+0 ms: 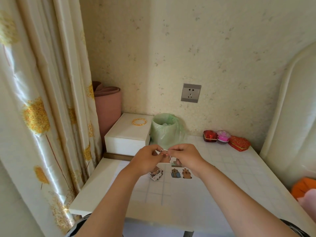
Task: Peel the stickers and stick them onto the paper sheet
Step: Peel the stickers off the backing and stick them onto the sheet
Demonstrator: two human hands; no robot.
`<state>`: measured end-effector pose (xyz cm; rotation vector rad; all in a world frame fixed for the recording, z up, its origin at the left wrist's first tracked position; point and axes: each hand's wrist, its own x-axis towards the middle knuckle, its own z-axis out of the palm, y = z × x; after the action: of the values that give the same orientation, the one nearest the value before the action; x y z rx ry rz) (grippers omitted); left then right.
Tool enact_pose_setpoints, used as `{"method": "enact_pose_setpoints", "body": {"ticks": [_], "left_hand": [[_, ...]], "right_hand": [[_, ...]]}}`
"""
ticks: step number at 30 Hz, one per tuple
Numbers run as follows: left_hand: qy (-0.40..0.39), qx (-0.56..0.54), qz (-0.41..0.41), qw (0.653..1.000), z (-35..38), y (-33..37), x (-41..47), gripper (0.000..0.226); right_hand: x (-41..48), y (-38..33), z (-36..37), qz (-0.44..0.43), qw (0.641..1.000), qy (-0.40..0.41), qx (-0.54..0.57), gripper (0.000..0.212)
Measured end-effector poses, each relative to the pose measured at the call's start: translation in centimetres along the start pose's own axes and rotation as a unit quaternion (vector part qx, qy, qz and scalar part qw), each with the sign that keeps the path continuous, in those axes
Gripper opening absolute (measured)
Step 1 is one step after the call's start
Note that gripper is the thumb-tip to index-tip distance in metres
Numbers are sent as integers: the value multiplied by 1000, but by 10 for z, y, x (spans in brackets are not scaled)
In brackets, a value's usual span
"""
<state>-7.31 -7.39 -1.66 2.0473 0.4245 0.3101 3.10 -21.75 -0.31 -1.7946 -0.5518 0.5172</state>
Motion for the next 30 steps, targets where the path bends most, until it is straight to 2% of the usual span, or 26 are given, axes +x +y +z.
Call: {"method": "enact_pose_setpoints", "body": {"ticks": [6, 10, 16, 24, 30], "left_hand": [[-18, -21, 31, 999, 30, 24, -4, 6], [-14, -45, 60, 997, 55, 36, -2, 5], [-15, -67, 45, 997, 80, 44, 12, 6], [-6, -93, 28, 995, 98, 52, 30, 2], [-6, -146, -8, 989, 97, 57, 39, 4]], "right_hand": [[-23, 8, -33, -46, 994, 53, -89, 9], [-37, 18, -55, -65, 992, 80, -78, 9], [-41, 28, -83, -78, 992, 89, -46, 6], [-23, 45, -93, -102, 977, 132, -133, 11], [-8, 44, -92, -112, 974, 145, -130, 10]]}}
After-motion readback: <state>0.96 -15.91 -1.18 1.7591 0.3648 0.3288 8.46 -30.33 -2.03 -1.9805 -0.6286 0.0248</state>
